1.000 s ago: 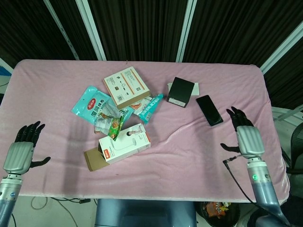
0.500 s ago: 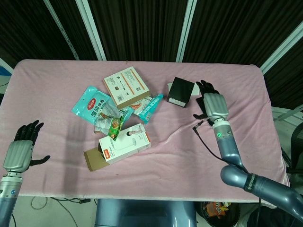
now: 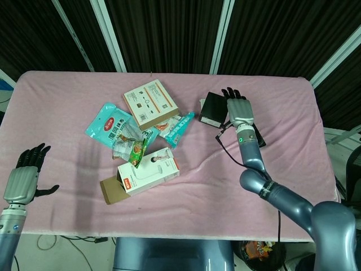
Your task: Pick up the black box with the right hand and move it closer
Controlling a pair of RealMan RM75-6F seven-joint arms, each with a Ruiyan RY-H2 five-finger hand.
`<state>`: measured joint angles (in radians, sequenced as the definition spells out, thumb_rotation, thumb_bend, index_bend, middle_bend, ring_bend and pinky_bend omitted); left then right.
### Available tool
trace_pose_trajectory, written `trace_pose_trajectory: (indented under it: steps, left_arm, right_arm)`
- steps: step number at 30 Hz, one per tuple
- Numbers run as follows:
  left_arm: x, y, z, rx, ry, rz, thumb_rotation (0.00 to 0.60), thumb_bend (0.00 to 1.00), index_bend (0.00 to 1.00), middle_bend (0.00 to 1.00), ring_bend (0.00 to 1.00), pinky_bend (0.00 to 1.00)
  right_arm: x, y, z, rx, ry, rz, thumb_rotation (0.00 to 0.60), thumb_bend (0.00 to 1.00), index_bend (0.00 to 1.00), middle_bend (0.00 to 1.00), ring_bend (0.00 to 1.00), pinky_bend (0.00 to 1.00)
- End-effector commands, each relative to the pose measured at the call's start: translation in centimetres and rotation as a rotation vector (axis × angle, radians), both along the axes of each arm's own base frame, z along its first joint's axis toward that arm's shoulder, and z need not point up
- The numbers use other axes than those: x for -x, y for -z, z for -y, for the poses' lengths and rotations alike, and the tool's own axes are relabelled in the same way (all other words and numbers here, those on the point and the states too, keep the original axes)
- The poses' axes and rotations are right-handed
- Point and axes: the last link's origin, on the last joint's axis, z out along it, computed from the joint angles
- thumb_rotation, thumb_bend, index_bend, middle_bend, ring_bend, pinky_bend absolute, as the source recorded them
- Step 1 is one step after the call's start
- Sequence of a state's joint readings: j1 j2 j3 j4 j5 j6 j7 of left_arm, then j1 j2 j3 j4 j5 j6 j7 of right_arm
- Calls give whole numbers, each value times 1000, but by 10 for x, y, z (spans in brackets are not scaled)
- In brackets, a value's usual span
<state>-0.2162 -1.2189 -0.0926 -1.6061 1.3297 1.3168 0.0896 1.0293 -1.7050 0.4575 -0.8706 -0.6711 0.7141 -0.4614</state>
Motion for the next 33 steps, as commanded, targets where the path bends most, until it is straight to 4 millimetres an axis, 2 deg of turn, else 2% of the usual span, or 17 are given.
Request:
trace_pose_trajectory:
  steps: [1,13,21,33]
  left_arm:
    - [0,1,-1,0,-3,2,600,0,0,0,0,0]
    - [0,2,-1,4,-14,-2,600,0,0,0,0,0]
    - [0,2,-1,1,-21,-3,600,0,0,0,0,0]
    - [0,2,-1,3,-25,-2,600,0,0,0,0,0]
  right_arm:
    - [-15,23,10,-50,-44,-27,600,0,0,0,0,198]
    - [-21,39,27,-132,-91,-69,600,0,0,0,0,198]
    - [-26,38,34,-117,-118,-117,600,0,0,0,0,198]
    - [-12,40,35,-140,-95,-179,600,0,0,0,0,198]
